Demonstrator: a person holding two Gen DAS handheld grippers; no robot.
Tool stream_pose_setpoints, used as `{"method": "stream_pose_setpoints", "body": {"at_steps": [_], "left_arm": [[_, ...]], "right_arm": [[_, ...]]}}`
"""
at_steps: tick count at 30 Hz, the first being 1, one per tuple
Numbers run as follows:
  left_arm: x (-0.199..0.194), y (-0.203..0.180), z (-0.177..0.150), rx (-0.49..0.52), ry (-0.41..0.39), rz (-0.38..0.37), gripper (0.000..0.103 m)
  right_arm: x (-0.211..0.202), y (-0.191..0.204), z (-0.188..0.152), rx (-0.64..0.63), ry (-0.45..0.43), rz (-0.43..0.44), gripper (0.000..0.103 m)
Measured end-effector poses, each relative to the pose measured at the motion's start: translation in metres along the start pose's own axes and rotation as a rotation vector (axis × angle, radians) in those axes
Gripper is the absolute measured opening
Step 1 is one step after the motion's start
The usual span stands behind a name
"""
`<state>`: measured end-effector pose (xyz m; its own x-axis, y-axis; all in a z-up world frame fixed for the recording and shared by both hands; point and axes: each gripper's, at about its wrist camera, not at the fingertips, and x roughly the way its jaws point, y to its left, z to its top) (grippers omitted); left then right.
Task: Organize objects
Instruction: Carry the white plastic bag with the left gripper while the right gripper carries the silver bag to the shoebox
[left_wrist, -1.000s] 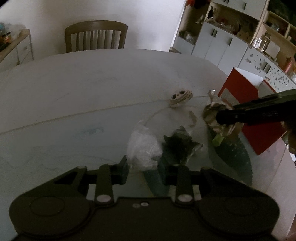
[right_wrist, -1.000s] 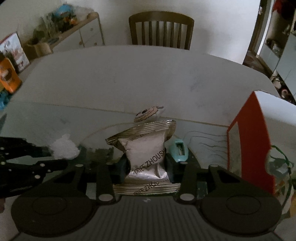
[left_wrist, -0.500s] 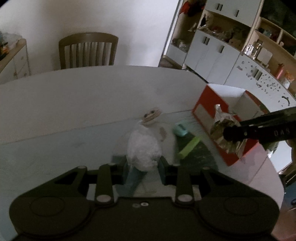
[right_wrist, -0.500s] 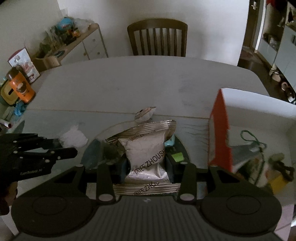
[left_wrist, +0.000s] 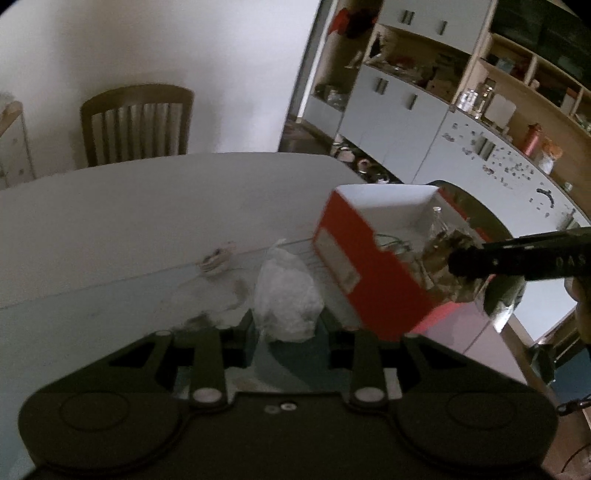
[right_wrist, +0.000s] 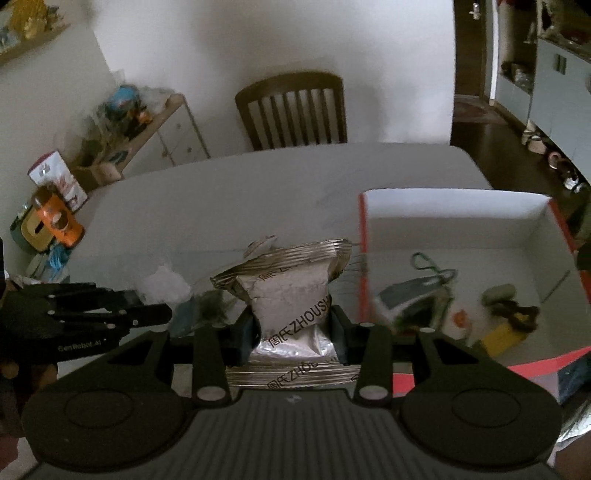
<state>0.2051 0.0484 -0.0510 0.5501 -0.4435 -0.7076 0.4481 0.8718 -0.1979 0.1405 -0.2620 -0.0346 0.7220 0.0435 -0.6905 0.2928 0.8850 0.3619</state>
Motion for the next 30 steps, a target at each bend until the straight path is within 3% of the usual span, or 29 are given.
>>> {"method": "stream_pose_setpoints", "body": {"at_steps": [17,30], "left_arm": [[0.035,-0.098,0.028,0.1,0.005,-0.052,0.031],[0.097,-0.163,0.048,0.161,0.063,-0.057,0.031]], "right_arm": [[-0.041,-0.131,0.009,0.125,-0.073,-0.106,0.041],[0.005,-0.187,0.022,0.044,0.0,-0.173,0.041]]}}
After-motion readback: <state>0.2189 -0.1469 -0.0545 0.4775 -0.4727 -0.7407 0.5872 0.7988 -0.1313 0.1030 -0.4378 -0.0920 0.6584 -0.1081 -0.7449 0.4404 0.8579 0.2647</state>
